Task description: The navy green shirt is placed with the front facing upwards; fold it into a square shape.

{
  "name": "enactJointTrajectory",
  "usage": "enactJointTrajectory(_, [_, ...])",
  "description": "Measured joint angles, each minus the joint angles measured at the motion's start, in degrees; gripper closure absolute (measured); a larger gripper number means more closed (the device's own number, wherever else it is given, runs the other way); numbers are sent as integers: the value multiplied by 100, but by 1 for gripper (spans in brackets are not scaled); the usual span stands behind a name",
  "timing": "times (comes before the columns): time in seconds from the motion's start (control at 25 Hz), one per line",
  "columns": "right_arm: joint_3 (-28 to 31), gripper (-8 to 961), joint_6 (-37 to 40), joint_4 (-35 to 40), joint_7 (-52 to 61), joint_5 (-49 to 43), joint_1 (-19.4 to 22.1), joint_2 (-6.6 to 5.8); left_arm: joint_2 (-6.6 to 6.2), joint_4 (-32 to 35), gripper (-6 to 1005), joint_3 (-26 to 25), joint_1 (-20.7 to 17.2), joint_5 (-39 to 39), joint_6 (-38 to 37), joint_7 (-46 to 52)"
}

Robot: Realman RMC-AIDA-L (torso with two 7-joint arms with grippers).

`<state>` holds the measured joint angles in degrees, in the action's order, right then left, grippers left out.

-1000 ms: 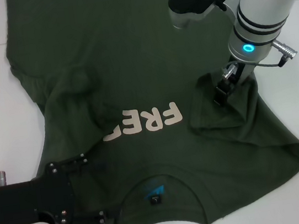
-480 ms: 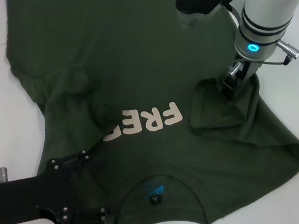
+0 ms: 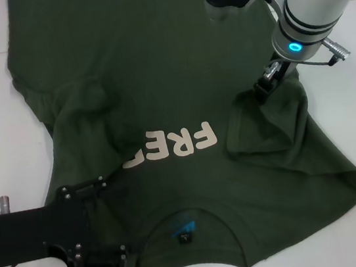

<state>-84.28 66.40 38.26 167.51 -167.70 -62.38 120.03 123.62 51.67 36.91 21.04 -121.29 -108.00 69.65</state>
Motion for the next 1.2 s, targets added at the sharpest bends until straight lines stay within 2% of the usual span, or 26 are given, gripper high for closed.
enactJointTrajectory(0.44, [-19, 228, -72, 41, -222, 237, -43, 28, -30, -8, 96, 0, 22, 0, 41, -11])
enactJointTrajectory(0.76, [-28, 306, -310, -91, -247, 263, 22, 30, -40, 1, 97, 0, 47, -17, 42, -13])
enactJointTrajectory(0.96, [-28, 541, -509, -189, -254, 261, 42, 30, -51, 1, 97, 0, 57, -23, 42, -13])
enactJointTrajectory(1.2, [-28, 643, -634, -198, -308, 282, 67, 32, -57, 1, 98, 0, 66, -39, 42, -18])
